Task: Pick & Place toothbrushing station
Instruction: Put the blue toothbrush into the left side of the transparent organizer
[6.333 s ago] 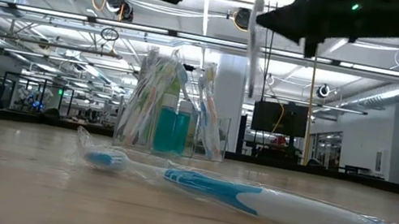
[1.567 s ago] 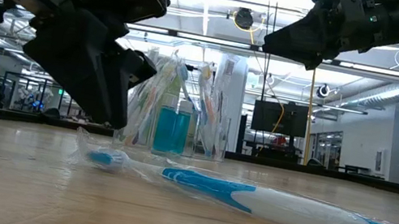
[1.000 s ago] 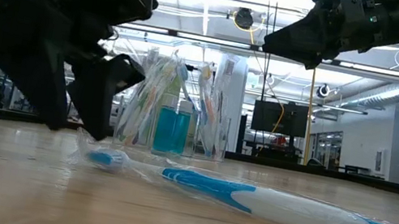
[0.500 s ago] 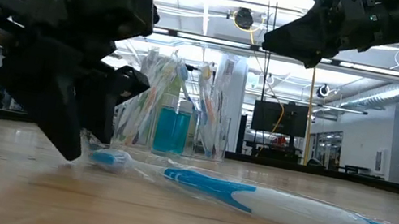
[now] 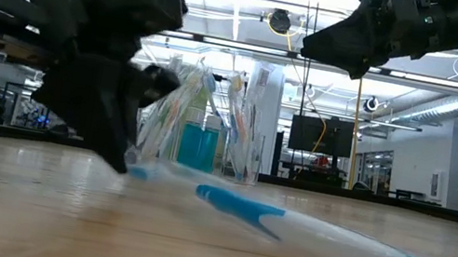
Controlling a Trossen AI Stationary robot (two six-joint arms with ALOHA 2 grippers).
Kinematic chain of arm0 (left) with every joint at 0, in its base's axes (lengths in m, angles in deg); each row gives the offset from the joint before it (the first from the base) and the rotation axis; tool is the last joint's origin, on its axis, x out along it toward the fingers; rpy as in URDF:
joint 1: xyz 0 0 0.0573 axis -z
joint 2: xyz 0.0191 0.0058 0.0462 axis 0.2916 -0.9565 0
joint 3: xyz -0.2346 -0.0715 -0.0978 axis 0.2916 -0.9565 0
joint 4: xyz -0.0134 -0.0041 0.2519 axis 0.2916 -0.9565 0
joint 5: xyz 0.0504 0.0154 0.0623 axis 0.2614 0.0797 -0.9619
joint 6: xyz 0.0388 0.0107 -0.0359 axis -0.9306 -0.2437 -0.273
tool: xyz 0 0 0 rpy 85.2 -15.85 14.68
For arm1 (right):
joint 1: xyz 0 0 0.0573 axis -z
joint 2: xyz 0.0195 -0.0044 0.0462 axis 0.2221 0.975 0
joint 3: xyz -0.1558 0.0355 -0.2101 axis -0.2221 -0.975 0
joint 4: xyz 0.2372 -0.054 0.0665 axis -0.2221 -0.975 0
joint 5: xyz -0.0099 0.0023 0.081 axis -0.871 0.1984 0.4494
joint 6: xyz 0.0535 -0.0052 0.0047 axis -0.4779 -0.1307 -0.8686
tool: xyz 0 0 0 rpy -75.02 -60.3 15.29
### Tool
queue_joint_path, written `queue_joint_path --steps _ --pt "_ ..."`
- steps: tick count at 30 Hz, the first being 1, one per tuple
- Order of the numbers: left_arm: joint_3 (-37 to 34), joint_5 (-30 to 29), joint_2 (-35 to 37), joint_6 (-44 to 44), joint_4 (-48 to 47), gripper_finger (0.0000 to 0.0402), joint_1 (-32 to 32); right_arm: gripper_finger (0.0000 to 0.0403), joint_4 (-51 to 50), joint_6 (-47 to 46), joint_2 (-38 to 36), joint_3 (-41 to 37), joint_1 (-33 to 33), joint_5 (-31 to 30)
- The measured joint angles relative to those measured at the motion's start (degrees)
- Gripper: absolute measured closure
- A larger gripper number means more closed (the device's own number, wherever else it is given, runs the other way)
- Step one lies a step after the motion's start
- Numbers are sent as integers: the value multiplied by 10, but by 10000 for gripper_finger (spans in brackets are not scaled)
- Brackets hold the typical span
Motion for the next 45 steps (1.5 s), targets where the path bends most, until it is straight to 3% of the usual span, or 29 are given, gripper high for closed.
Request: queue_joint_path --steps 4,10,14,17,20,25,28,32,39,45 --pt "0 -52 37 -104 -1 398 7 268 0 -39 0 0 0 0" --pt "0 -235 99 -320 60 397 20 268 0 -141 0 0 0 2" --pt "0 -257 129 -478 81 392 12 268 -2 -146 12 1 -1 9" --pt "0 -273 139 -541 101 391 0 268 17 -146 38 1 -1 19" --pt "0 -281 141 -557 124 398 -14 268 56 -146 77 1 -1 26" --pt "0 -289 141 -541 127 392 -38 268 159 -133 148 0 11 128" --pt "0 -289 140 -520 127 398 -43 268 212 -135 177 1 17 139" --pt "0 -290 140 -502 135 390 -44 268 207 -134 203 19 25 140" --pt "0 -290 140 -498 138 395 -47 268 213 -134 237 47 24 197" --pt "0 -290 140 -490 144 392 -52 268 214 -135 241 51 24 199"
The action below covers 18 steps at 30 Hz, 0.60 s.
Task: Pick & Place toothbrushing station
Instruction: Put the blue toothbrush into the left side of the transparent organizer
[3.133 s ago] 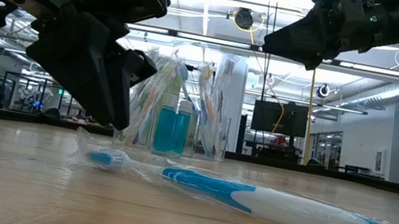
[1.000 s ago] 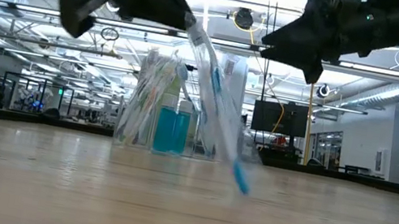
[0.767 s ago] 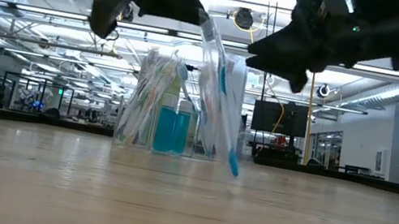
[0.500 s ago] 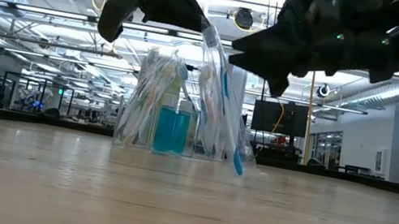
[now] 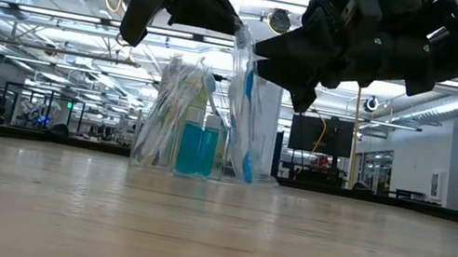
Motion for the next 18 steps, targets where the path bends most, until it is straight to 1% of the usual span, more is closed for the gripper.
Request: queue_joint_path --steps 3,8,11,16,18 --pt "0 0 0 13 0 398 -3 268 2 0 0 0 0 0" --pt "0 0 0 18 -4 390 -5 268 0 21 0 0 4 -2" --pt "0 -2 0 18 -20 398 -2 268 -4 30 0 -1 10 -2" --pt "0 -40 0 18 -52 389 5 268 -10 30 0 -3 17 -2" --pt "0 -50 0 18 -63 392 5 268 -13 31 0 -3 19 -2"
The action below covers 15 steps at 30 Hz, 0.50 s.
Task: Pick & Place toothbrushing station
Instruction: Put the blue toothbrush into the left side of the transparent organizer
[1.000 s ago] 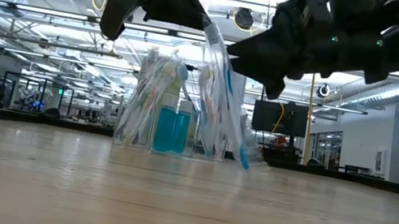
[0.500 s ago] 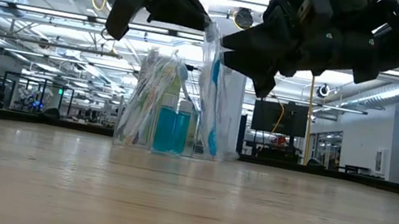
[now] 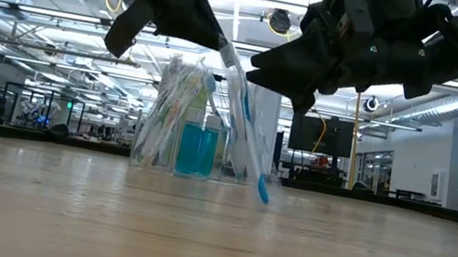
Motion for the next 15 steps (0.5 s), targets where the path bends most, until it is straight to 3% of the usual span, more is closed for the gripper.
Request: queue_joint_path --steps 15 --pt "0 6 0 26 67 392 -14 268 15 1 0 0 -1 0"
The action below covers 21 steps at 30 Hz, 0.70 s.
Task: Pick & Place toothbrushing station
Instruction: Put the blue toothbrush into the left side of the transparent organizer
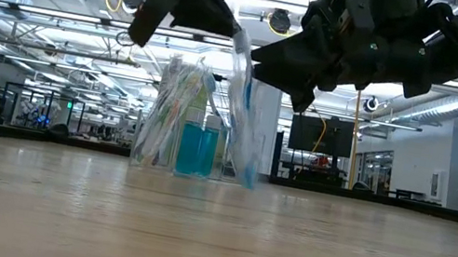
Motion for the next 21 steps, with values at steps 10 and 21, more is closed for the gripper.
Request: queue_joint_path --steps 10,21 --pt "0 20 0 25 12 392 -13 268 0 0 0 0 0 0" --pt "0 57 0 24 43 397 -13 287 -2 3 0 0 0 -1"
